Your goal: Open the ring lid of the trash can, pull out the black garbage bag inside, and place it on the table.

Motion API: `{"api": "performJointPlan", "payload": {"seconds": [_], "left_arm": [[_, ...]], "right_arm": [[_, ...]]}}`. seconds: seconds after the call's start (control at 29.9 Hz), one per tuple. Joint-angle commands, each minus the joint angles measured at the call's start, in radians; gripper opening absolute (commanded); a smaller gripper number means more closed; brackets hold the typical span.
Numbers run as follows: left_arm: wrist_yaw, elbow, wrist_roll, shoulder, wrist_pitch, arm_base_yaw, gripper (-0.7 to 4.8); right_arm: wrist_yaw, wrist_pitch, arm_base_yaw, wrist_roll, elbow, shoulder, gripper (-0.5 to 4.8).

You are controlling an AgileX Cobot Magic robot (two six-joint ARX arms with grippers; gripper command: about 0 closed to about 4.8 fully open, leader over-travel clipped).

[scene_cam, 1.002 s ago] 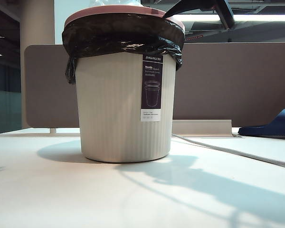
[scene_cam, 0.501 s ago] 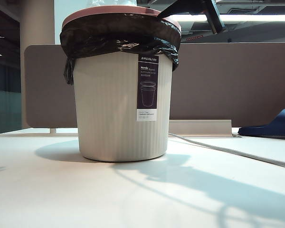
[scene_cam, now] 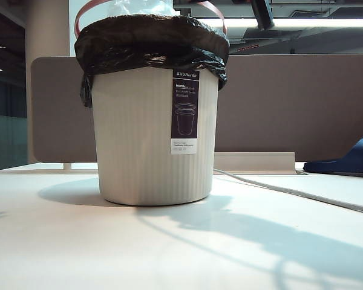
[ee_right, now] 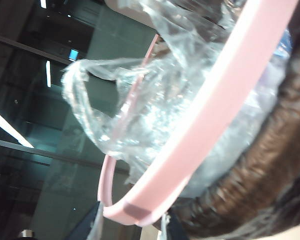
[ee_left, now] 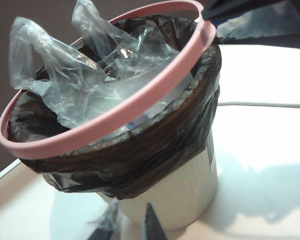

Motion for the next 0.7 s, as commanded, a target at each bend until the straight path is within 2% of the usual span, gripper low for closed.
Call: {"api": "performJointPlan", "payload": {"seconds": [0.03,0.23,0.4,0.5,0.53,0.57,0.7], "left_arm": [[0.05,0.005,0.029,0.005,0.011,0.0,0.62],[0.119,0.005,0.087,0.063,0.073,-0.001,0.62],[0.119,0.005,0.118,0.152,0.137,-0.001,0.62],[0.12,0.005,0.216,0.183,0.14,-0.001,0.51],[0.12,0.005,0.252,0.187,0.146,-0.001,0.34],[0.118,0.005,0.285,0.188,0.16,-0.001,-0.08],[0.117,0.005,0.315,0.188,0.234,-0.001,-0.06]], "right_arm": [[-0.005,0.069,0.0,0.004,0.007,-0.004,1.49],[-0.005,0.137,-0.002,0.004,0.007,-0.004,1.49],[-0.001,0.179,-0.003,0.004,0.007,-0.003,1.49],[-0.001,0.211,-0.003,0.004,0.007,-0.003,1.49],[-0.001,0.211,-0.003,0.004,0.007,-0.003,1.49],[-0.001,0.211,-0.003,0.004,0.007,-0.003,1.49],[-0.003,0.211,-0.002,0.004,0.007,-0.003,1.49]]}}
